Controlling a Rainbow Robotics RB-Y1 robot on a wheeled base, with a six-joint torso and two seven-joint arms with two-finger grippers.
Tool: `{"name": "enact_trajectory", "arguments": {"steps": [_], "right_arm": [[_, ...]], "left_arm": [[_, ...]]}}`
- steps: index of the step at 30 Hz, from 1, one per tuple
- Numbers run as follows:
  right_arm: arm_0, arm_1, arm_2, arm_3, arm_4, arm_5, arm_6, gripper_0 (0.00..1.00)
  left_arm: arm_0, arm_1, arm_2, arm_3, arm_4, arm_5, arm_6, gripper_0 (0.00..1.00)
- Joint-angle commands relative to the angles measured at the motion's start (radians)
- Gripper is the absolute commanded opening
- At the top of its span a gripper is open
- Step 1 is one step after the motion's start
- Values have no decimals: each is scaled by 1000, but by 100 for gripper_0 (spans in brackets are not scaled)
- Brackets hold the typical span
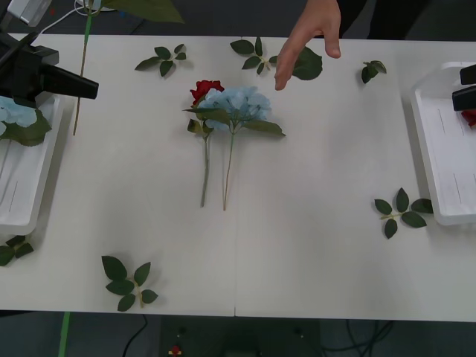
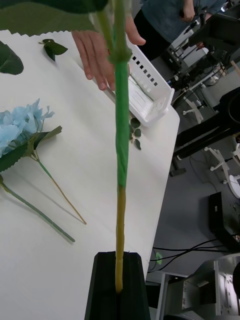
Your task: Place the red flowers into the right box and the blue flowers into the left box. If a person shows an open palm, hand one flower to the person first, then continue sorting.
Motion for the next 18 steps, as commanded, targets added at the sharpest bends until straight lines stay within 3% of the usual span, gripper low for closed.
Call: {"name": "enact_trajectory", "arguments": {"steps": [1,18], "right_arm": [[9,-39,-27,-1,-20,-10,58,100],[9,-39,-27,1,-28,-11,89,100]], "left_arm": [[-36,51,-7,-2,17,-9,57,0],[-36,51,-7,-4,18,-11,58,0]]}}
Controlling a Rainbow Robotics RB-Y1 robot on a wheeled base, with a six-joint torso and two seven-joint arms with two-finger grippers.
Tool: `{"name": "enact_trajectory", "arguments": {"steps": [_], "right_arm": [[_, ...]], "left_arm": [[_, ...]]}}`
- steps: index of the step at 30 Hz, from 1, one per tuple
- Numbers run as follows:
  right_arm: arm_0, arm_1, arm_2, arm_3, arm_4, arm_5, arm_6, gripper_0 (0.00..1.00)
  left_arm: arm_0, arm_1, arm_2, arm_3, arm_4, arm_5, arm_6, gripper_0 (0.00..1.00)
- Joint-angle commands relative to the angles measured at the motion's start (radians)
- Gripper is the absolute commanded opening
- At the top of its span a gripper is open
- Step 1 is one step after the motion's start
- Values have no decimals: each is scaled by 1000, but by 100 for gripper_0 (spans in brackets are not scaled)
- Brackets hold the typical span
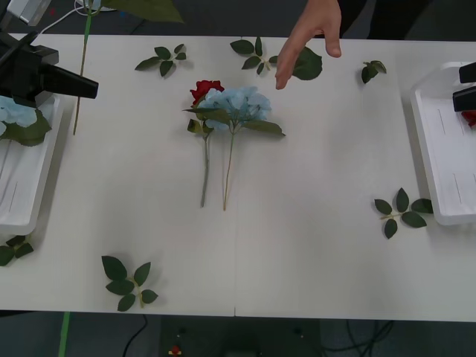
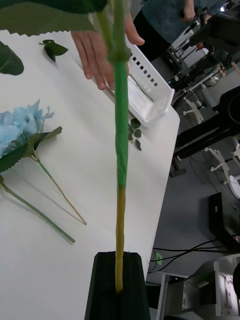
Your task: Place the red flowers into the right box and the blue flowers into the left box. If a person shows an open palm, hand one flower to the person first, then continue sorting.
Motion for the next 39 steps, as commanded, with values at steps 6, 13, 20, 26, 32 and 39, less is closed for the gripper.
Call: {"name": "enact_trajectory", "arguments": {"steps": [6,13,20,26,32,39], "right_arm": [[9,-39,-27,1,-16,-14,58,100],[8,-39,-29,-1,-16,-17,61,100],[9,-38,-27,1,-16,-17,63,100],[9,-38,-29,1,-16,-17,63,100],[8,-36,-27,1,-16,-19,66,100],[8,-35,-27,1,-16,-19,66,100]], "left_arm": [[-36,52,-7,-4,18,-11,60,0],[-36,52,-7,-2,17,-12,58,0],[-36,52,-7,-2,17,-18,60,0],[-36,54,-7,-1,17,-18,60,0],[-36,58,-7,-1,18,-18,60,0],[-36,63,-7,-1,22,-18,58,0]]}}
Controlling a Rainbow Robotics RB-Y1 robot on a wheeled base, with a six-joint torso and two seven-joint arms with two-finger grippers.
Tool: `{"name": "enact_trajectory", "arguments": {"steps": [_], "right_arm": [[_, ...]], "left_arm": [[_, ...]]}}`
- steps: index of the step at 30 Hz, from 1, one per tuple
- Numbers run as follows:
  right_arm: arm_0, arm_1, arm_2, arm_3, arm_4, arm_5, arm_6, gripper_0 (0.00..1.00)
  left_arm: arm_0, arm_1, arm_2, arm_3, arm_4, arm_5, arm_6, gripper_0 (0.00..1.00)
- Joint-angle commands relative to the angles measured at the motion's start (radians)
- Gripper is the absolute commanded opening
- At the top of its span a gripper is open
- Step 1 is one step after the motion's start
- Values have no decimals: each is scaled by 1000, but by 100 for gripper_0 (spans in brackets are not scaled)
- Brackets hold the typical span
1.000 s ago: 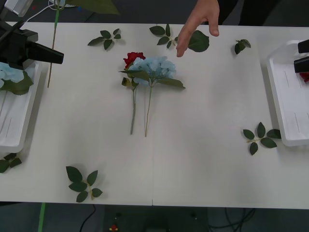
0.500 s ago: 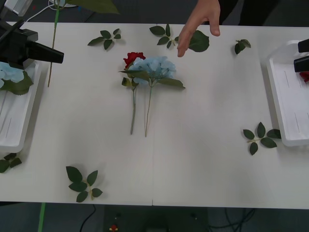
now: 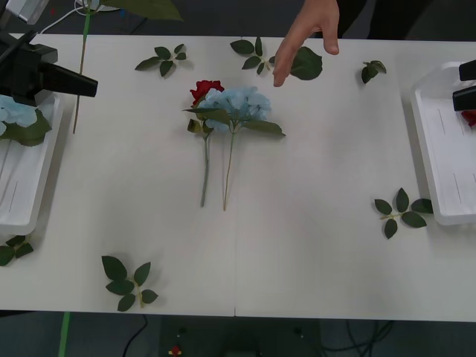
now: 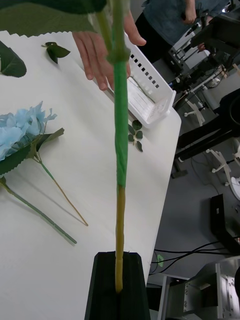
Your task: Place the red flowers into the right box and the blue flowers into the left box. If a person shows an open palm, hand one flower to the person first, then continue sorting.
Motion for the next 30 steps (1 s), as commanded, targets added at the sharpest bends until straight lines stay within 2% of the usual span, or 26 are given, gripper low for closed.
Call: {"name": "enact_trajectory", "arguments": {"steps": [1,8,16,25,30], "right_arm": [[8,-35,-27,1,-14,-12,45,100],[8,-35,-27,1,-14,-15,45,100],[8,-35,-27,4,-16,-22,45,100],[9,-35,-27,4,-14,-24,45,100],[9,-33,-27,4,-14,-25,45,100]], "left_arm": [[-36,60,-7,-1,20,-10,58,0],[-36,80,-7,14,21,-26,60,0],[-51,201,-17,115,26,-10,64,0],[-51,359,-138,250,66,-49,71,0],[-50,408,-196,307,69,-65,71,0]]}}
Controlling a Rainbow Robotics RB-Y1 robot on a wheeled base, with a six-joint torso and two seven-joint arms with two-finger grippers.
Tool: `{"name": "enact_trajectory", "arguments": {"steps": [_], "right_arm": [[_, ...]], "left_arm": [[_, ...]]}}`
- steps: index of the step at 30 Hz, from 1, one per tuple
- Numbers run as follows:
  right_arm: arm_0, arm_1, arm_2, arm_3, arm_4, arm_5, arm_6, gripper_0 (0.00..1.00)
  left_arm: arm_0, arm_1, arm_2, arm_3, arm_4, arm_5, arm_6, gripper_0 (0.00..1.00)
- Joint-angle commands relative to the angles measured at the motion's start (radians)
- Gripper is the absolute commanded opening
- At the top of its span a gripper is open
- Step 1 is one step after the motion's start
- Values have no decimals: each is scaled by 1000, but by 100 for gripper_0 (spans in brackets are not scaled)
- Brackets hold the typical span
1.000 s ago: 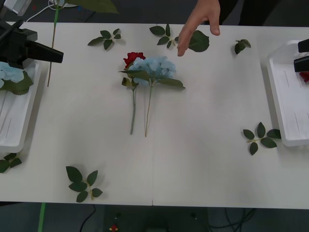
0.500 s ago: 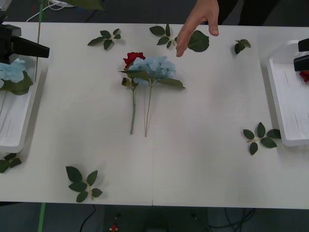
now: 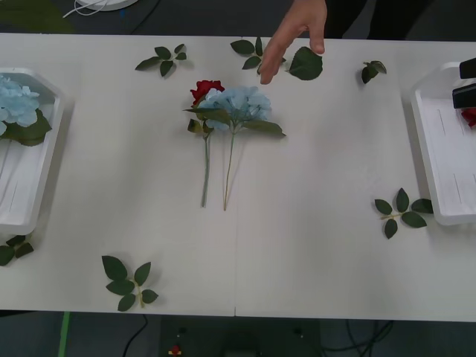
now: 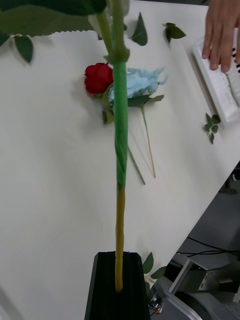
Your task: Place the red flowers into the right box and the blue flowers into the left box. If a person shows an open palm, hand one flower to the person first, then continue sorting.
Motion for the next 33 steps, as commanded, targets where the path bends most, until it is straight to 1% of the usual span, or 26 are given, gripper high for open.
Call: {"name": "enact_trajectory", "arguments": {"steps": [1,7,14,19,21,22,23,29,33], "right_arm": [[7,-32,-27,3,-13,-14,44,100],[7,-32,-27,3,-13,-14,47,100],[7,-16,-27,4,-17,-14,52,100],[7,-15,-27,7,-18,-14,52,100],[7,-15,-27,9,-18,-14,52,100],[7,-15,-27,9,-18,-14,52,100],[7,-16,-27,9,-18,-14,54,100],[9,-15,-27,12,-17,-14,55,100],[9,-16,-27,18,-17,-14,57,100]], "left_arm": [[-49,99,-62,52,16,-49,71,0],[-49,139,-179,72,20,-155,61,0],[-49,225,-412,77,37,-330,58,0],[-49,247,-538,95,60,-455,60,0],[-49,236,-573,141,83,-501,57,0],[-49,236,-573,141,83,-501,57,0],[-49,208,-596,191,80,-557,37,0],[-49,115,-630,315,79,-679,-89,0],[-49,96,-662,327,80,-773,-164,0]]}}
